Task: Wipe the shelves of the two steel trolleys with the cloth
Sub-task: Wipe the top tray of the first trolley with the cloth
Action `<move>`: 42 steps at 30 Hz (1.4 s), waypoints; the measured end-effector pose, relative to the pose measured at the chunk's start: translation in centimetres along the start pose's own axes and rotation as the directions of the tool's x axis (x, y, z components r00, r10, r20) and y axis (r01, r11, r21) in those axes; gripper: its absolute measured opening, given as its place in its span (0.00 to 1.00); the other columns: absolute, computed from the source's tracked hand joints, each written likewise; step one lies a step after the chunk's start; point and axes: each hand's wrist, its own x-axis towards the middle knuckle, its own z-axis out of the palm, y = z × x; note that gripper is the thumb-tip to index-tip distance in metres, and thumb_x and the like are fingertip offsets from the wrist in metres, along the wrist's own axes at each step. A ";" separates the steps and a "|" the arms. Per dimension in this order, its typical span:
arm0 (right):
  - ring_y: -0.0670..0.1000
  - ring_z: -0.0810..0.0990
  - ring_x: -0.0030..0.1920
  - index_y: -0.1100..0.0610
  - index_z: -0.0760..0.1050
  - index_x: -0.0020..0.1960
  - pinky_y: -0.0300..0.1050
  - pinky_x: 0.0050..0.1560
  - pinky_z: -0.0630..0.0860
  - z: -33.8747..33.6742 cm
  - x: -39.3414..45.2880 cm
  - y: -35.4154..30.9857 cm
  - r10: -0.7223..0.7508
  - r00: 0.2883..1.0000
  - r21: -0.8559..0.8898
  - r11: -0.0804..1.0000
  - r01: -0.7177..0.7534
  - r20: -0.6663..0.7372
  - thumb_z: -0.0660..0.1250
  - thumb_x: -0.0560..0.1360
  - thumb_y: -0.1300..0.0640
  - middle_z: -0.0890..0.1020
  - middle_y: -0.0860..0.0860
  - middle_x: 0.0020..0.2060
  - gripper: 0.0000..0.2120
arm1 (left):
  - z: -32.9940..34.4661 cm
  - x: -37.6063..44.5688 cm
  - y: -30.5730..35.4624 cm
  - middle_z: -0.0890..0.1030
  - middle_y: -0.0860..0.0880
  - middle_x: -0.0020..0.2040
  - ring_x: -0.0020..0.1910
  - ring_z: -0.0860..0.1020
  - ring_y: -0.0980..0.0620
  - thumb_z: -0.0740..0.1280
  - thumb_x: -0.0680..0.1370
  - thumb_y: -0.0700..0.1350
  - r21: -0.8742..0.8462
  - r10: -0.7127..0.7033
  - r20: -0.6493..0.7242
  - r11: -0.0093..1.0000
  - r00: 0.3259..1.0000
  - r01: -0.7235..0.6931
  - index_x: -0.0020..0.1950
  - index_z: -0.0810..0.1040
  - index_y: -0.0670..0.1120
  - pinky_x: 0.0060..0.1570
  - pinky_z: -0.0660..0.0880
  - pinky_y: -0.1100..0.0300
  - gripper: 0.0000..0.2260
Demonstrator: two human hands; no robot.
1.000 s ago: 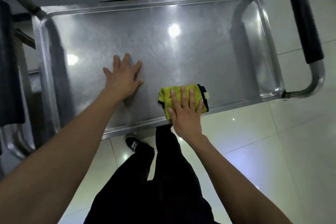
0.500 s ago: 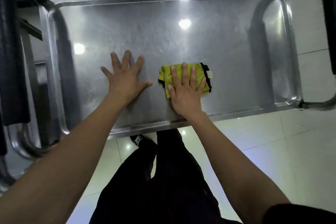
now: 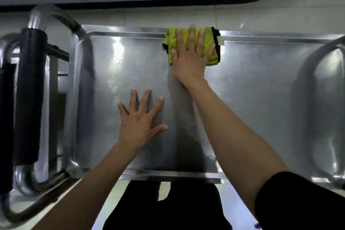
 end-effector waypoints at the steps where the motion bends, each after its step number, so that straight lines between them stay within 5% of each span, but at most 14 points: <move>1: 0.61 0.40 0.80 0.46 0.43 0.82 0.74 0.72 0.36 -0.1 0.8 -0.3 0.006 1.000 -0.004 1.000 -0.006 -0.003 0.46 0.84 0.42 0.43 0.55 0.82 0.29 | -0.1 0.1 0.1 0.45 0.46 0.82 0.79 0.40 0.33 0.52 0.73 0.76 0.001 0.003 -0.001 1.000 1.000 -0.003 0.81 0.46 0.61 0.66 0.57 0.24 0.40; 9: 0.59 0.38 0.81 0.44 0.43 0.82 0.71 0.75 0.36 -0.4 -0.2 -0.1 0.030 0.999 -0.002 1.000 -0.030 0.043 0.45 0.84 0.41 0.42 0.51 0.82 0.29 | -0.5 0.5 -0.1 0.42 0.48 0.83 0.79 0.36 0.36 0.48 0.73 0.77 -0.029 0.008 0.001 1.000 1.000 -0.008 0.81 0.42 0.62 0.68 0.53 0.24 0.40; 21: 0.57 0.41 0.81 0.43 0.44 0.82 0.70 0.75 0.40 5.2 -26.6 -0.7 0.131 0.991 -0.058 0.990 -0.129 0.027 0.49 0.83 0.39 0.45 0.51 0.82 0.30 | -1.1 0.0 -4.0 0.41 0.53 0.82 0.80 0.39 0.40 0.62 0.77 0.64 -0.032 0.203 0.079 0.979 0.976 -0.201 0.82 0.45 0.57 0.70 0.61 0.32 0.39; 27: 0.57 0.37 0.81 0.44 0.43 0.82 0.71 0.76 0.41 6.9 -35.0 -2.6 0.154 0.986 -0.054 0.987 -0.151 0.057 0.47 0.84 0.40 0.43 0.51 0.82 0.29 | -0.3 -0.7 -4.7 0.46 0.49 0.82 0.80 0.44 0.39 0.63 0.79 0.61 -0.052 0.255 -0.014 0.965 0.967 -0.255 0.81 0.51 0.55 0.69 0.62 0.32 0.34; 34: 0.58 0.36 0.80 0.43 0.42 0.82 0.72 0.75 0.40 7.1 -35.9 -3.7 0.196 0.977 -0.057 0.980 -0.192 0.081 0.43 0.83 0.41 0.42 0.51 0.82 0.28 | -0.5 -1.4 -6.8 0.52 0.42 0.81 0.80 0.48 0.39 0.67 0.78 0.57 -0.137 0.152 -0.083 0.977 0.985 -0.162 0.80 0.58 0.48 0.71 0.62 0.36 0.34; 42: 0.58 0.36 0.80 0.43 0.41 0.82 0.72 0.74 0.36 6.9 -30.2 -5.2 0.106 0.991 -0.065 0.993 -0.101 0.084 0.44 0.84 0.41 0.41 0.52 0.82 0.28 | 0.0 -2.3 -10.2 0.53 0.49 0.80 0.79 0.48 0.41 0.64 0.77 0.64 -0.125 0.036 -0.043 0.991 0.998 -0.041 0.78 0.58 0.55 0.69 0.59 0.30 0.33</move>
